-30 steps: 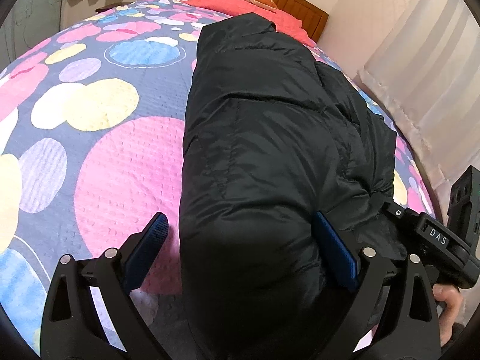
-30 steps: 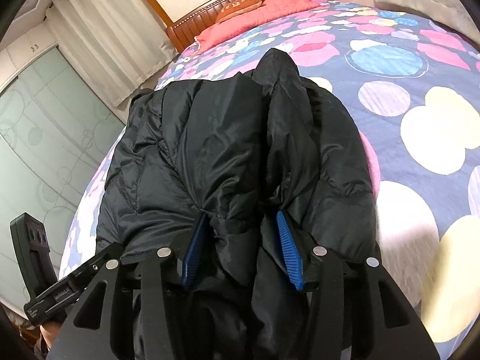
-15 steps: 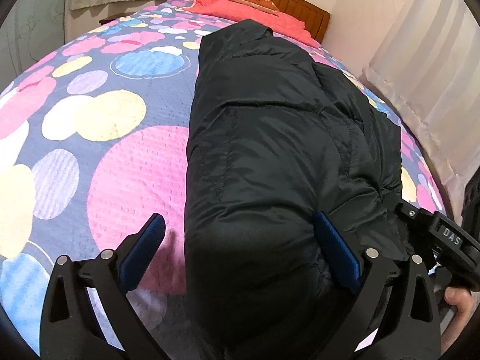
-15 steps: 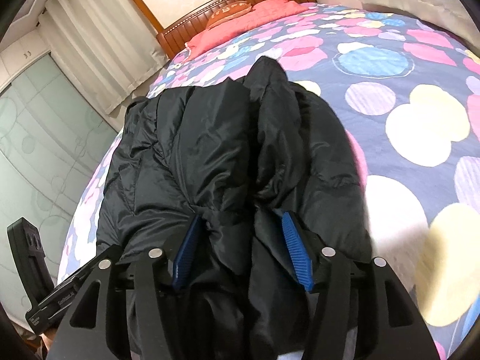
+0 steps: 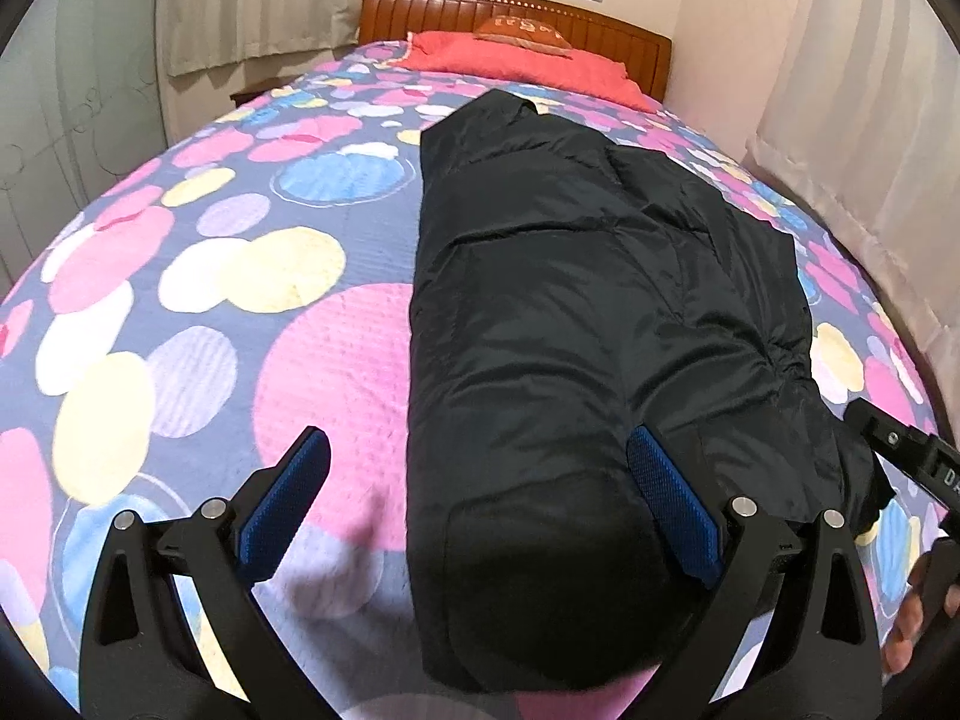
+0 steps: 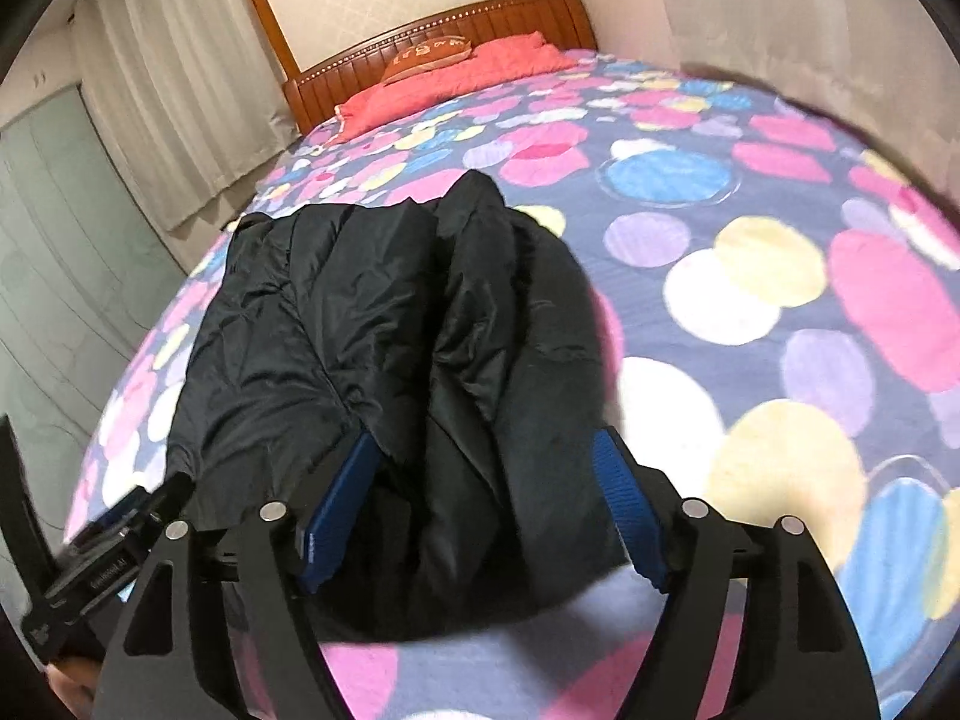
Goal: Fold large clothes
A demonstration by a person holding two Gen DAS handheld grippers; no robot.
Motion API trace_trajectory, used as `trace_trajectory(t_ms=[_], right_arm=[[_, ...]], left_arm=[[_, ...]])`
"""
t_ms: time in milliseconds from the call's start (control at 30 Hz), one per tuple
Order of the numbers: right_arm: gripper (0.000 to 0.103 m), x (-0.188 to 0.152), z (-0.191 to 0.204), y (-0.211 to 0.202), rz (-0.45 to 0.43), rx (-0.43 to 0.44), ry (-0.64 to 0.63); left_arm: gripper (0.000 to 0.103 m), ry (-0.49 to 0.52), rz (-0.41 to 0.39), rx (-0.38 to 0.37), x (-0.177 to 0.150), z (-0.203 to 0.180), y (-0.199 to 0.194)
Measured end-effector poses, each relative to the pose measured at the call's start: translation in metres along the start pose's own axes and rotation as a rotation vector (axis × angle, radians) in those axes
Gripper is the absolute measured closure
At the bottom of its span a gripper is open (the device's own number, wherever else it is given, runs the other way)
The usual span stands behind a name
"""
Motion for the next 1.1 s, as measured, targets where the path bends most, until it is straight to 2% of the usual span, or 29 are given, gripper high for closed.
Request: trace_trajectory(t_ms=[200,533,767,1100], right_arm=[[0.024,-0.011,0.007,-0.024,-0.023,-0.073,-0.076],[0.023,-0.033,0.023,-0.049,-0.033,-0.088,-0.126],[0.021,-0.041,0.033,-0.066,-0.056,-0.100,-0.149],[0.020,-0.039,0.045,-0.096,-0.101,-0.116,-0.187]], left_arm=[[0.004,-0.007,-0.020,0.024,-0.008,0.003,-0.024],[0.004,-0.030,-0.060,0.069,-0.028,0.017,-0.067],[0.004,-0.023,-0.112,0.109,-0.026,0.022,-0.098],[0.003,-0.014,-0.158,0.109,-0.025,0.020,-0.130]])
Point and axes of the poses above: each gripper's, at about its wrist camera, not at the fingertips, and y roughly the way its jaws point, z to its left, x to its top, the point moved 7 cm from there along y, roughly the way its jaws point, and after that the axes turned 9 degrees about x, right-handed, at the moved point
